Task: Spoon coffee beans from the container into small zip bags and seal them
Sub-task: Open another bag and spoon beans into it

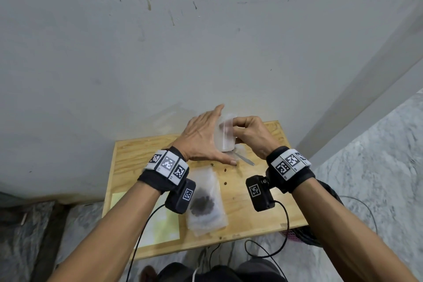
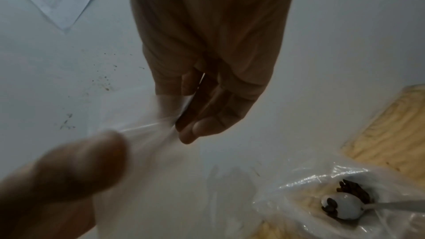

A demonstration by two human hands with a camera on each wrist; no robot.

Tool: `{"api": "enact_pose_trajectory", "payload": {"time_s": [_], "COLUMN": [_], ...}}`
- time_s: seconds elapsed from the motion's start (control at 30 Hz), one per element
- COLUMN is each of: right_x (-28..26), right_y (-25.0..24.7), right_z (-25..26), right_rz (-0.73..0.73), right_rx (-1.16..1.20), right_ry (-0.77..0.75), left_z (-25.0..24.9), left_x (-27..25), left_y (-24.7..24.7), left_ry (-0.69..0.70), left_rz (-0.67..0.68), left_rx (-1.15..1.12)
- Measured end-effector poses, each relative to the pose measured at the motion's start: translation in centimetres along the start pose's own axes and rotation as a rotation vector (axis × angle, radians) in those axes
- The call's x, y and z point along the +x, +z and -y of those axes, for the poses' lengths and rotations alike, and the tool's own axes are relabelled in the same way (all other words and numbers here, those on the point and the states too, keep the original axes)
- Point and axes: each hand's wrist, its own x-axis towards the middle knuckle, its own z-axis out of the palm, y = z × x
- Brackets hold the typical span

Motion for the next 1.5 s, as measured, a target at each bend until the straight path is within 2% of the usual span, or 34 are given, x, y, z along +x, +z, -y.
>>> {"api": "enact_pose_trajectory", "payload": {"time_s": [0.1, 0.3, 0.4, 0.53, 0.7, 0.77, 0.83, 0.93, 0.97, 1.03, 1.1, 1.17, 1.27, 1.33, 1.4, 1.5], "right_x": [-0.3, -0.8, -1.1, -1.4, -1.4, -1.5, -1.6, -1.2, -1.0, -0.5, 0.1, 0.8, 1.7, 2.1, 2.4, 3.0], "right_y": [0.4, 0.9, 1.4, 1.8, 2.1, 1.7, 1.0, -0.9, -1.5, -2.4, -2.6, -2.6, -2.3, -2.0, -1.8, -1.4], "right_z": [-0.2, -0.9, -1.7, -3.3, -5.5, -6.6, -7.9, -10.8, -11.8, -13.6, -15.2, -16.5, -17.5, -17.4, -16.7, -15.2], "right_rz": [0.013, 0.016, 0.0, -0.02, 0.019, 0.025, -0.1, -0.449, -0.506, -0.493, -0.427, -0.397, -0.469, -0.553, -0.614, -0.641], "right_rx": [-0.037, -0.276, -0.427, -0.505, -0.605, -0.486, -0.36, -0.495, -0.549, -0.59, -0.554, -0.44, -0.169, -0.084, -0.036, 0.11], "right_ry": [0.006, 0.013, 0.048, 0.026, 0.06, 0.098, 0.12, 0.186, 0.255, 0.418, 0.53, 0.576, 0.598, 0.541, 0.428, 0.224], "left_z": [0.2, 0.6, 0.8, 0.8, 1.2, 1.9, 2.9, 4.5, 4.8, 5.3, 5.5, 6.1, 6.4, 6.1, 5.7, 5.5], "left_x": [0.6, 0.1, -0.2, -1.0, -1.6, -1.8, -1.9, -1.4, -1.0, 0.2, 1.4, 2.4, 3.5, 3.8, 4.2, 4.4], "left_y": [1.5, 3.8, 4.9, 6.5, 8.6, 8.9, 8.6, 8.3, 8.3, 8.6, 9.1, 10.3, 10.8, 10.4, 10.0, 9.8], "left_ry": [-0.009, 0.026, 0.036, 0.039, -0.031, -0.111, -0.194, -0.289, -0.313, -0.345, -0.391, -0.438, -0.455, -0.456, -0.422, -0.463], "left_rz": [0.015, -0.052, -0.072, -0.075, -0.018, 0.008, 0.017, 0.031, 0.066, 0.143, 0.207, 0.248, 0.301, 0.328, 0.292, 0.228], "left_rx": [0.043, 0.117, 0.103, 0.084, 0.01, -0.05, -0.128, -0.245, -0.272, -0.309, -0.343, -0.34, -0.336, -0.372, -0.405, -0.445]}}
